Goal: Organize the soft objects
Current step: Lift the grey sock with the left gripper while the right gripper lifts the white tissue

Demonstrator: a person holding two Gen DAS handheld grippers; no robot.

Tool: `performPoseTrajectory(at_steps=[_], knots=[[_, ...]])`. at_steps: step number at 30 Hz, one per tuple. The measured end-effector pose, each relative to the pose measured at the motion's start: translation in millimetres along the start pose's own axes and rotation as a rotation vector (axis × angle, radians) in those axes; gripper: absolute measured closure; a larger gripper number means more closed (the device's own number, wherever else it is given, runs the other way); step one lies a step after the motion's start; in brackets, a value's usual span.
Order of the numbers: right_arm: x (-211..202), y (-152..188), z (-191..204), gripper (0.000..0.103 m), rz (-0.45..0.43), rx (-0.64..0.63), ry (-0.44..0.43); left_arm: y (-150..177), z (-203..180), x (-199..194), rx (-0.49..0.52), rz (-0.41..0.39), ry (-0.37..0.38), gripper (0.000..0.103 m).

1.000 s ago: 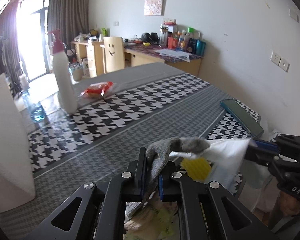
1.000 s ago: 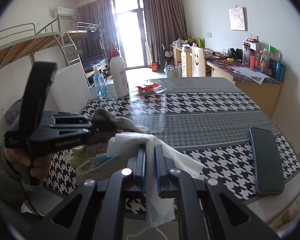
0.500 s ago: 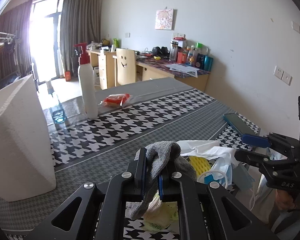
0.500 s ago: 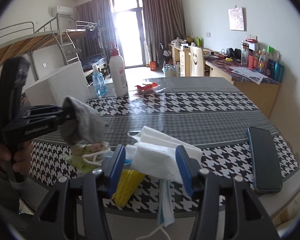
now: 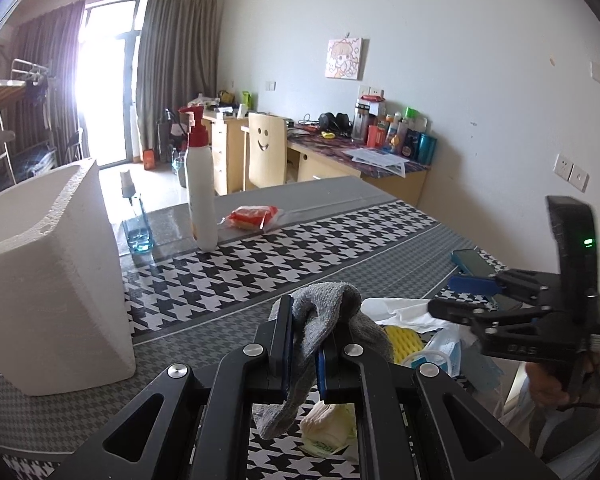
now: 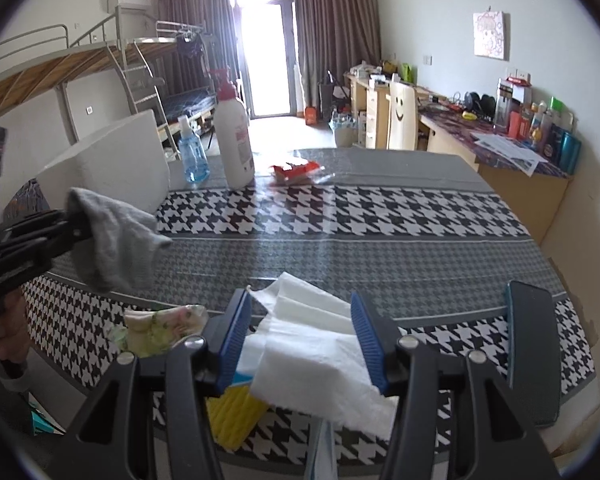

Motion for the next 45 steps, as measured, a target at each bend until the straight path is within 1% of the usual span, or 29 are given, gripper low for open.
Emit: performPoseTrajectory(at_steps=[4, 12, 18, 19, 21, 23, 25, 26, 27, 28, 33, 38, 45], knots=[[15, 4, -6, 0.046, 0.038, 0.015, -0.016, 1, 2, 1, -0.011, 0.003, 0.002, 0.093], [43, 18, -10, 0.046, 0.144, 0.048, -0.037, 4, 5, 8, -0.020, 0.020, 0.009, 0.093], [50, 22, -10, 0.047, 0.167, 0.061, -0.062, 5, 5, 11, -0.017, 0.028, 0.011, 0.093], [51, 22, -10, 0.048, 0.175, 0.066, -0.065, 6, 4, 11, -0.017, 0.029, 0.013, 0.093], [53, 22, -10, 0.061, 0.184, 0.072, -0.085, 6, 3, 13, -0.015, 0.032, 0.014, 0.093], [55, 21, -9, 0.069, 0.189, 0.073, -0.094, 7, 3, 14, -0.012, 0.036, 0.018, 0.093], [55, 20, -8, 0.074, 0.190, 0.070, -0.095, 7, 3, 13, -0.010, 0.035, 0.023, 0.093], [55, 19, -8, 0.081, 0.191, 0.074, -0.101, 7, 3, 13, -0.010, 0.033, 0.024, 0.093], [54, 18, -8, 0.087, 0.188, 0.076, -0.107, 7, 3, 12, -0.010, 0.031, 0.024, 0.093], [52, 17, -7, 0.090, 0.179, 0.072, -0.107, 7, 3, 11, -0.010, 0.028, 0.024, 0.093], [30, 2, -8, 0.093, 0.109, 0.063, -0.072, 8, 4, 4, -0.014, 0.014, 0.021, 0.093], [10, -9, -8, 0.093, 0.057, 0.066, -0.038, 6, 4, -6, -0.020, -0.008, 0.011, 0.093], [-12, -22, 0, 0.093, -0.003, 0.046, -0.016, 1, 7, -19, -0.017, -0.045, -0.001, 0.093]])
Point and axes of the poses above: each gripper's, at about its wrist camera, not at the fingertips, and x roughly the way its jaws point, z to its left, y to its underside, the point moved 4 cm from there along x, roughly the way its jaws point, and after that the axes turned 14 degrees about -x, right-handed, at the moved point
